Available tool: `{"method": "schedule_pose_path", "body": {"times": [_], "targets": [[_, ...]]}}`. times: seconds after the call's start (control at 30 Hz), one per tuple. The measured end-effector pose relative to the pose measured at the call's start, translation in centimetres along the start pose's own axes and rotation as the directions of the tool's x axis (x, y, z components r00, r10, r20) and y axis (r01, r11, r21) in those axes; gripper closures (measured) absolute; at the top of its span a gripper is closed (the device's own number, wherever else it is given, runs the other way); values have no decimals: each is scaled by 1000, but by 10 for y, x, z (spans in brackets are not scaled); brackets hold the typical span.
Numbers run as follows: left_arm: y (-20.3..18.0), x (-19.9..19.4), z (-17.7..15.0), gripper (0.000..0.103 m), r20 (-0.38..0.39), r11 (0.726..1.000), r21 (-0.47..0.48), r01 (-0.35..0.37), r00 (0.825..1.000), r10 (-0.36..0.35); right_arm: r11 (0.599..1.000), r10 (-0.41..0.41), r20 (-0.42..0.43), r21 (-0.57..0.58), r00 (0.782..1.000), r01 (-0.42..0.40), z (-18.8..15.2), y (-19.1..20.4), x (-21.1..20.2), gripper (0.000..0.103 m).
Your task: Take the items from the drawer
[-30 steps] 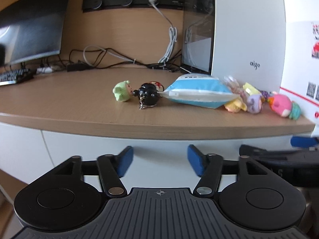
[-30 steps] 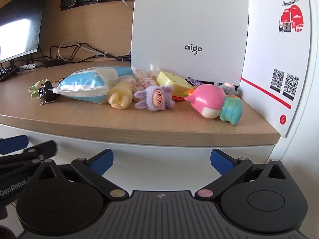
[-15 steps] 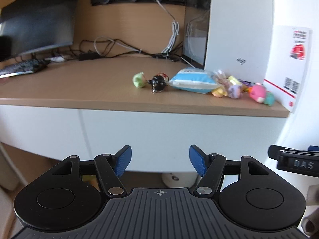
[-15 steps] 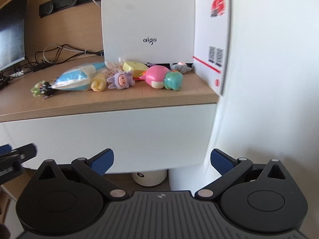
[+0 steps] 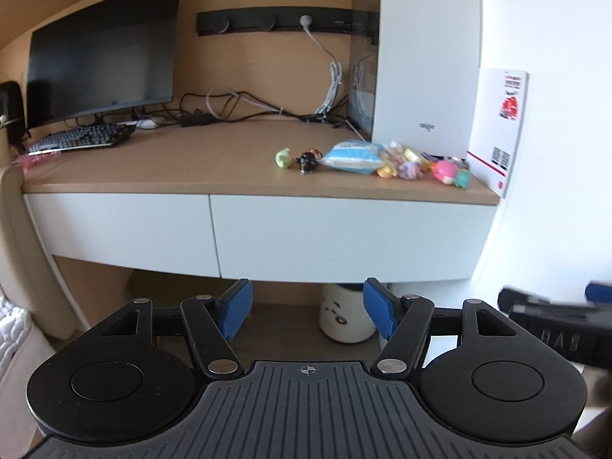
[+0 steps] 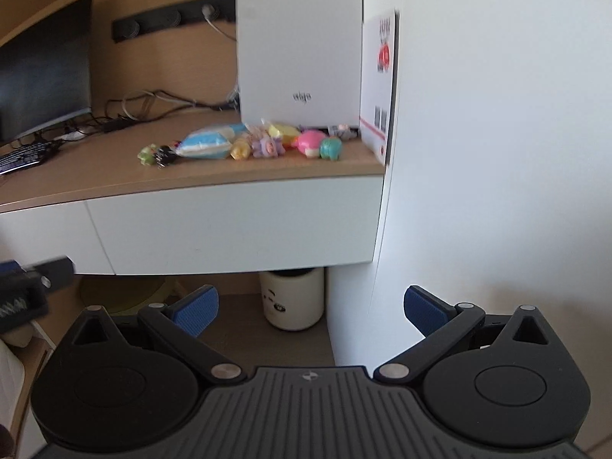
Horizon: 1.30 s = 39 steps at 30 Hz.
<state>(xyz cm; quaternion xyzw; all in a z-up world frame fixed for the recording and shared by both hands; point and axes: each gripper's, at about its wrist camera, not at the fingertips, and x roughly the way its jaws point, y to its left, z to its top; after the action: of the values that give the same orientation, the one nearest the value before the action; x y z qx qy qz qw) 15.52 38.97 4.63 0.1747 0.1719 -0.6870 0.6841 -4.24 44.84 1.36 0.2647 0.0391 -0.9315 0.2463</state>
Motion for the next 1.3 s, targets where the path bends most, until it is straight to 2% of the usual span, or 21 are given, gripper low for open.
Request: {"method": "schedule_pose_path", "body": {"times": [0.27,0.47,0.6,0.73,1.3], "targets": [[-15,-11,-2,34,52,999,25,-30,998,29,1000,-9,70,17,998,8,-5,-9,-20,0],[-34,-13,-1,34,66,999,31,-12,998,10,1000,-18,113,16,993,16,4,-16,-17,0],[-39,-7,-4,34,46,999,40,6,999,-8,999,-45,85,17,995,44,0,-20,-10,0],[-40,-5,-7,34,35,999,41,6,999,-7,999,-38,67,4,997,37,-9,-16,-11,0],[-28,-11,-17,35,10,999,3,-34,999,34,1000,-22,47,11,999,22,-15,-12,-15,0]]}}
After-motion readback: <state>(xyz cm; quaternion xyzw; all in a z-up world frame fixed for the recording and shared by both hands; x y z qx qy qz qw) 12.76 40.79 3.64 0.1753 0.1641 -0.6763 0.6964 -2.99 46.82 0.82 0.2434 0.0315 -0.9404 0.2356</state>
